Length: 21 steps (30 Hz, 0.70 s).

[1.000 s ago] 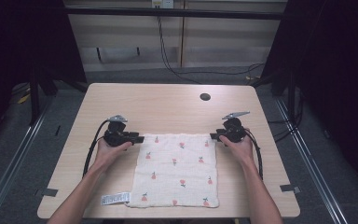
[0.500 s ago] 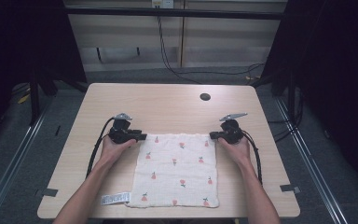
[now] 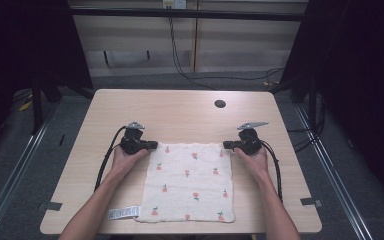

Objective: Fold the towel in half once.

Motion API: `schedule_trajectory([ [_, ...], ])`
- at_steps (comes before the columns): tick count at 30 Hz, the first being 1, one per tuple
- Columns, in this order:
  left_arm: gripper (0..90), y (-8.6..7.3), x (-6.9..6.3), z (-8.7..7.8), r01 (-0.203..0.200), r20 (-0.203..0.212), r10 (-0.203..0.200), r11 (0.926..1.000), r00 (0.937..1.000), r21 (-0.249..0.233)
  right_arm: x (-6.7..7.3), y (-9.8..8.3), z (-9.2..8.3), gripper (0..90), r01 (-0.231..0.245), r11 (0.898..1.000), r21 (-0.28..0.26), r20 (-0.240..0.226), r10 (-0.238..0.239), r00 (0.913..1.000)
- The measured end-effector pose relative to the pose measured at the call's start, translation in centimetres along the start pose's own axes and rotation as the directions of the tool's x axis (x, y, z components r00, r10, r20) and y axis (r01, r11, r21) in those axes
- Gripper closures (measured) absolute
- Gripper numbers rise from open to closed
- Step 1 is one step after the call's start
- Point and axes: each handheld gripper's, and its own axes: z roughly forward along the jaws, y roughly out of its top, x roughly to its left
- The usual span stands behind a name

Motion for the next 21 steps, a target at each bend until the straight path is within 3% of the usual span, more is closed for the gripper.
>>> schedule_trajectory([
  [3, 87.3, -0.1, -0.3, -0.3, -0.009, 0.007, 0.009, 1.0, 0.9999, -0.003, 0.2, 0.2, -0.8, 88.9, -0.003, 0.999, -0.055, -0.027, 0.001, 0.9996],
  [8, 87.3, 0.1, -0.4, -1.3, -0.006, 0.018, 0.007, 0.9994, 0.9998, -0.035, 0.6, 0.0, -1.8, 88.9, 0.002, 0.996, -0.091, -0.044, -0.006, 0.999],
  [11, 87.3, 0.3, -0.9, -1.9, -0.02, 0.031, 0.022, 0.9982, 0.9993, -0.057, 0.8, -0.1, -2.2, 88.9, 0.017, 0.997, -0.08, -0.032, -0.02, 0.9993],
  [13, 87.2, 0.4, -1.1, -2.2, -0.023, 0.048, 0.027, 0.9967, 0.9985, -0.078, 0.7, 0.0, -2.6, 88.9, -0.001, 0.994, -0.108, -0.053, -0.004, 0.9986],
  [16, 87.2, 0.6, -1.4, -2.9, -0.027, 0.063, 0.034, 0.9943, 0.9975, -0.104, 0.7, 0.0, -2.7, 88.9, -0.012, 0.994, -0.108, -0.056, 0.006, 0.9984],
  [21, 87.3, 0.8, -1.9, -3.9, -0.039, 0.073, 0.048, 0.991, 0.9962, -0.128, 1.2, 0.2, -3.4, 88.9, -0.003, 0.992, -0.13, -0.066, -0.006, 0.9978],
])
